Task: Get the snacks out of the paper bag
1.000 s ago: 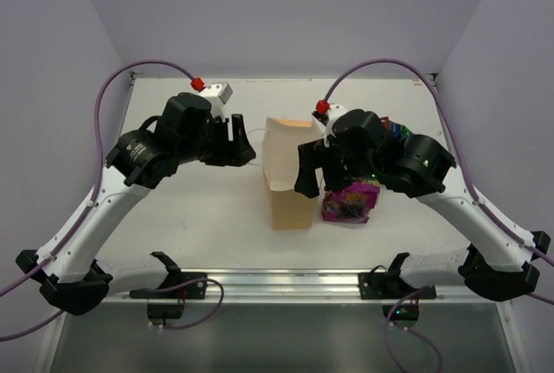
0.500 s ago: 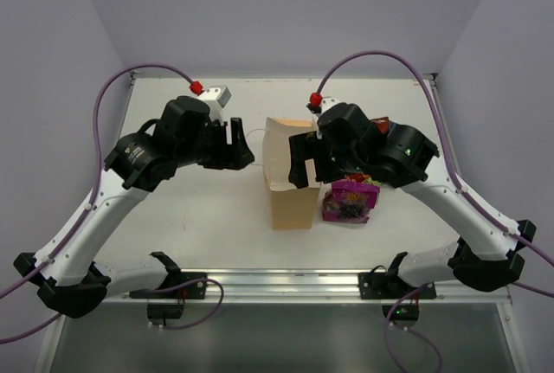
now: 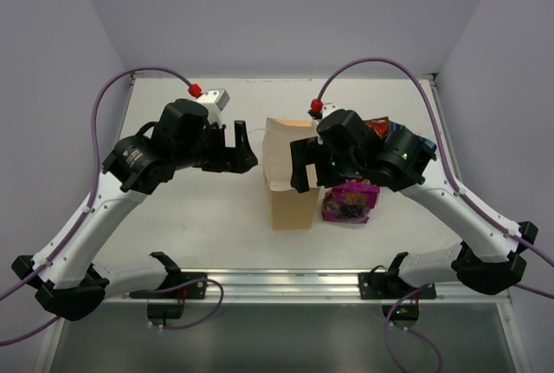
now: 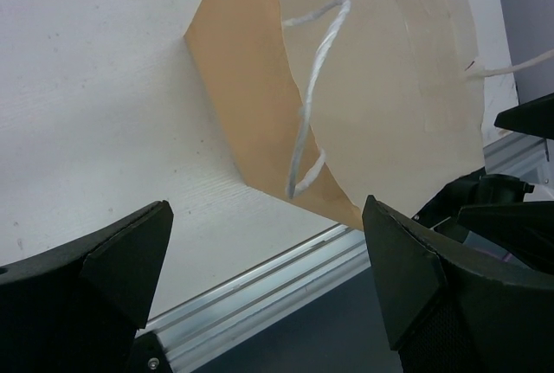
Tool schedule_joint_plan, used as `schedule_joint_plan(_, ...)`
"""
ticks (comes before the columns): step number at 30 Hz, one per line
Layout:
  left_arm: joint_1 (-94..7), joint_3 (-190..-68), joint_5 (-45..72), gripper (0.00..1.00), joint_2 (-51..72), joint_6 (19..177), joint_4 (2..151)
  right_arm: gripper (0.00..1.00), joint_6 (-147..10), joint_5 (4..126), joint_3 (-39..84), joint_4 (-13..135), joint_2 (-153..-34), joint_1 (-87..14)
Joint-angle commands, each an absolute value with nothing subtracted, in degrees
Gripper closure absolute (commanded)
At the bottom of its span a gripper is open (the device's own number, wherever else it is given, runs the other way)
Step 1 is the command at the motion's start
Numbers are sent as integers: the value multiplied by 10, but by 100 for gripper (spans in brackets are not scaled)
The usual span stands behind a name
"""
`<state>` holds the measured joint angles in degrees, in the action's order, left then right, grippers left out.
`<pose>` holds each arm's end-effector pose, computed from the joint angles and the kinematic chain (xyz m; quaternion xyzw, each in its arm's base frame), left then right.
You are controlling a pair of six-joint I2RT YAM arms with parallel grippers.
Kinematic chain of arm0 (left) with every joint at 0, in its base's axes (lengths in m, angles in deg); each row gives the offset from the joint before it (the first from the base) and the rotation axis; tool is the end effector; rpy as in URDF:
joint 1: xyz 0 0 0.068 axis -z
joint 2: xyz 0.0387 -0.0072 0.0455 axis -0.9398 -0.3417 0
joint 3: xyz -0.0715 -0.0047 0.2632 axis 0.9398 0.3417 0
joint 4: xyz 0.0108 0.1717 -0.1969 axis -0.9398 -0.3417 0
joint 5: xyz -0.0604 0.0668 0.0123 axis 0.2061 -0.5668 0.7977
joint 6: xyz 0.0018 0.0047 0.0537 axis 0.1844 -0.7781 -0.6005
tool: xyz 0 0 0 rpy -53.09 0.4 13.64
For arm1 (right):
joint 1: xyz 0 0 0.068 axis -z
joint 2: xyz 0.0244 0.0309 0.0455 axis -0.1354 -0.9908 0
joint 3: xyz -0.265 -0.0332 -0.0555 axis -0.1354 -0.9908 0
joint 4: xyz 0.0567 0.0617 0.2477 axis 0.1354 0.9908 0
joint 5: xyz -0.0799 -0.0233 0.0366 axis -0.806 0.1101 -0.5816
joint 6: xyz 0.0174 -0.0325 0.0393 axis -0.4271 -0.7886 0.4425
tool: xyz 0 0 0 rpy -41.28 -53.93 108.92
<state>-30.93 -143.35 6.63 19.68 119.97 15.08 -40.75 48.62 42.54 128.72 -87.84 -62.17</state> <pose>0.1593 -0.1305 0.4280 0.0492 0.9011 -0.2632 0.3411 0.1422 0.1897 0.4279 -0.1355 0.9229 0.1986 0.3006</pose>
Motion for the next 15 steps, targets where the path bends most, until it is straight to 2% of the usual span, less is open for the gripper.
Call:
schedule_joint_plan(1, -308, -1430, 69, 0, 210, 1200, 143, 1, -413, 470, 425, 1260, -855, -625)
schedule_joint_plan(15, -307, -1407, 57, 0, 244, 1225, 157, 1, -446, 461, 392, 1214, -831, -625)
